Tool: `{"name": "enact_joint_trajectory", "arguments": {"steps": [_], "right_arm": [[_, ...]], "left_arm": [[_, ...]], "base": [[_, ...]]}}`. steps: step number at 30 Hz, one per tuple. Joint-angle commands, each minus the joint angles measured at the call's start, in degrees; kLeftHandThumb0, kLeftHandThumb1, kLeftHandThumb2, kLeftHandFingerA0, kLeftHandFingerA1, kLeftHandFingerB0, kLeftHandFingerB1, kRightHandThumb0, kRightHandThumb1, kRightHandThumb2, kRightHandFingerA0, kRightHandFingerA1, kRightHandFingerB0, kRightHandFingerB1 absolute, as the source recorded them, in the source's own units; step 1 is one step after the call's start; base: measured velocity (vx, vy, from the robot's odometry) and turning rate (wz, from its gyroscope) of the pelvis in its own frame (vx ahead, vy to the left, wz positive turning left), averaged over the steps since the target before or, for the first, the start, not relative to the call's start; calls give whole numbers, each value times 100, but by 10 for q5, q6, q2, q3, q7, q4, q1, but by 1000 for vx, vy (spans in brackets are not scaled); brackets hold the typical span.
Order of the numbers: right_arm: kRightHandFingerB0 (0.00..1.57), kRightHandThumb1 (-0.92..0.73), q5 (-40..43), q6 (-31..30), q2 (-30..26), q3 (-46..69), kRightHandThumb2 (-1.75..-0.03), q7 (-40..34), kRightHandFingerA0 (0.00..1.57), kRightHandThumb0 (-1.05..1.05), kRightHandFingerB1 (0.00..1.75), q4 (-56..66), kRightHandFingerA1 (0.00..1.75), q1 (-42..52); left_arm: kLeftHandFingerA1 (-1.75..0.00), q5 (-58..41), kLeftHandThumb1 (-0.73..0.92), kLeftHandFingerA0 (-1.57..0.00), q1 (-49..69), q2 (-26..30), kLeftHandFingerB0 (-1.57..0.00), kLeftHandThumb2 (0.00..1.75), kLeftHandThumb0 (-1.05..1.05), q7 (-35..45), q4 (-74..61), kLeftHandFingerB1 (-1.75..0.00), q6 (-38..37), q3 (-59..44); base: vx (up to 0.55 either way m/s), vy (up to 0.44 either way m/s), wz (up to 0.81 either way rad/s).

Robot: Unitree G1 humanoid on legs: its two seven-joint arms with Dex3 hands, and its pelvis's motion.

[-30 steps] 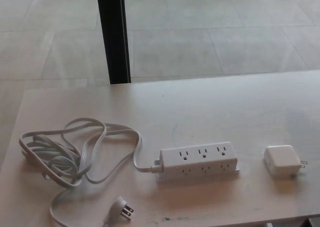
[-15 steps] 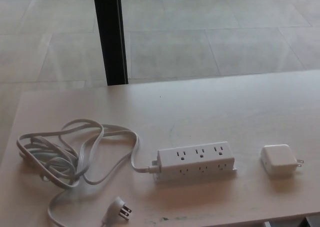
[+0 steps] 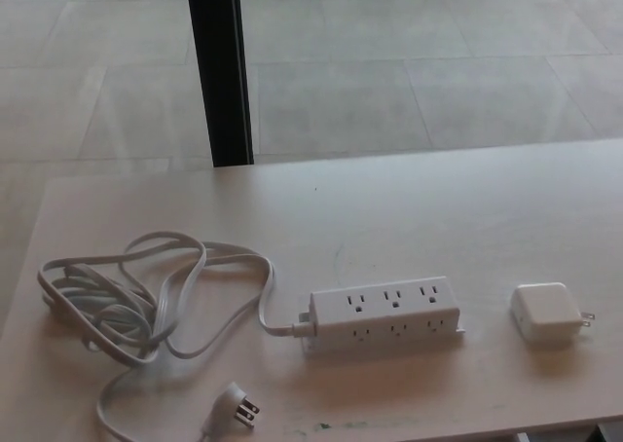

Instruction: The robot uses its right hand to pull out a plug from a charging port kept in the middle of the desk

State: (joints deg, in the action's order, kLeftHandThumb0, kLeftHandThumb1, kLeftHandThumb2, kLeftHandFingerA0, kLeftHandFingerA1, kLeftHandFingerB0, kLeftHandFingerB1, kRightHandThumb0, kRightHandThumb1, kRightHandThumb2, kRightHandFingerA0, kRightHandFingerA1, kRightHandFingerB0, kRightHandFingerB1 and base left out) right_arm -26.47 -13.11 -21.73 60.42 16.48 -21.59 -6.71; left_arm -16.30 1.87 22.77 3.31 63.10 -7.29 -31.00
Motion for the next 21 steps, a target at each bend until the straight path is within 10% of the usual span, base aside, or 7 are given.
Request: {"name": "enact_joint_trajectory", "arguments": {"steps": [1,2,6,12,13,19,21], "right_arm": [[34,-57,204,-196,83,262,-113,-230,77,-67,80,-37,100,-23],[29,-73,201,-197,84,264,-85,-233,78,-64,96,-39,116,-24],[30,-58,190,-204,83,255,-113,-218,79,-67,76,-50,99,-18],[13,-46,221,-238,96,246,-104,-143,59,-66,67,-51,86,-4],[18,-60,222,-236,99,235,-78,-129,53,-66,90,-47,97,1],[34,-55,227,-213,105,161,-68,-78,51,-61,78,-50,85,37],[77,-59,185,-144,101,64,-59,-26,71,-70,85,-75,85,88]], "left_arm": [[-49,-11,83,-78,9,38,-54,66,-72,-19,12,-38,13,-19],[-47,-5,84,-76,10,40,-53,67,-72,-20,13,-38,12,-14],[-47,-2,84,-77,10,44,-53,66,-72,-20,22,-38,9,-12],[-52,0,85,-81,4,50,-55,66,-74,-28,25,-38,35,-8],[-49,1,85,-79,0,52,-55,66,-73,-30,24,-39,39,-7],[-46,3,85,-73,-5,59,-49,66,-75,-23,28,-37,50,1],[-49,2,80,-74,-5,60,-52,64,-70,-23,35,-39,51,1]], "base": [[0,0,0],[0,0,0],[0,0,0],[0,0,0],[0,0,0],[0,0,0],[0,0,0]]}}
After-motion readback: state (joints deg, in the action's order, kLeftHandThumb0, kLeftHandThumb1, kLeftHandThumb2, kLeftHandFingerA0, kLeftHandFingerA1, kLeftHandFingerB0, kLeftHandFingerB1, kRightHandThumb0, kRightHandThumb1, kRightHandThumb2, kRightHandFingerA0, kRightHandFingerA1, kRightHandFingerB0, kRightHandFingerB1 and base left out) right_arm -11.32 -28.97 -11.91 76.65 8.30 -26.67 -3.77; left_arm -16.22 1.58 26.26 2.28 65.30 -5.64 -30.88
